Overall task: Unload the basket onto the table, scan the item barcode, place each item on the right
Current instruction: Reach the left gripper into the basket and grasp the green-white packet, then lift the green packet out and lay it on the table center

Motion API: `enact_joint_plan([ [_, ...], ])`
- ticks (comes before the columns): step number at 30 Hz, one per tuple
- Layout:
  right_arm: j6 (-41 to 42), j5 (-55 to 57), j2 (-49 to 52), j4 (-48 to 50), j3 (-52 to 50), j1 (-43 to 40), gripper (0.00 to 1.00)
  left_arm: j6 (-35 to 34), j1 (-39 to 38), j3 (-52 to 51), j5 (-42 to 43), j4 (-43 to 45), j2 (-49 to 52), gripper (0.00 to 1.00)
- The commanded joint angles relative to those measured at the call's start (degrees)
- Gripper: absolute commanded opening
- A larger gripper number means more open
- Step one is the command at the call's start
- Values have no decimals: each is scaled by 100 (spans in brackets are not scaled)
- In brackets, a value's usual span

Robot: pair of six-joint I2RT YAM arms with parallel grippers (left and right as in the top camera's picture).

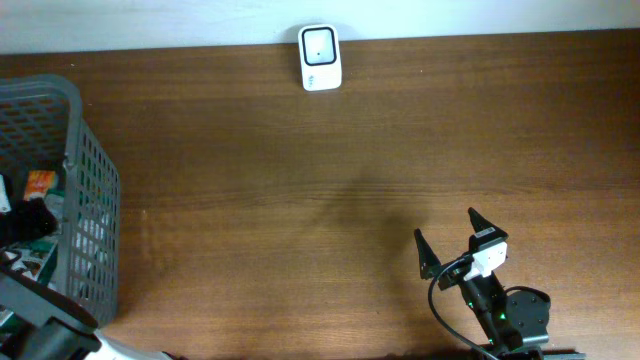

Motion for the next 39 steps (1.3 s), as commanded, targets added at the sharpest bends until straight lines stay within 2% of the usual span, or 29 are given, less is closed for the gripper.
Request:
enact_joint_plan([
  [1, -22, 4, -39, -85, 9, -31, 98, 92, 28, -42, 509, -101, 103, 80],
  [3, -22, 4, -39, -85, 9, -31, 98, 87, 28, -52, 684, -238, 105, 73],
  [9, -22, 4, -39, -85, 9, -31, 98, 90, 28, -586, 678, -197, 118, 72],
  [14, -22, 4, -39, -85, 9, -31, 98, -249, 28, -629, 702, -177, 116, 53],
  [17, -22, 4, -39, -85, 9, -31, 98, -345, 28, -616, 820, -175, 114, 20],
  [19, -22, 4, -39, -85, 9, -31, 98, -433, 28, -511, 964, -188, 114, 5],
  [20, -22, 4, -39, -85, 9, -31, 98, -549, 28, -437, 1040, -203, 111, 1],
  [25, -22, 4, -39, -85, 9, -31, 98, -737, 22, 446, 1613, -686, 111, 0],
  [32, -22, 4, -39, -85, 9, -31, 98, -1471, -212, 2846, 1749, -1751, 4, 0],
  [36, -22, 4, -39, -85, 9, -31, 98, -2026, -621, 3954, 1749, -1923, -337, 0],
  [39, -22, 4, -39, -85, 9, -31, 98, -2267, -1126, 4365, 1746, -1912, -704, 0],
])
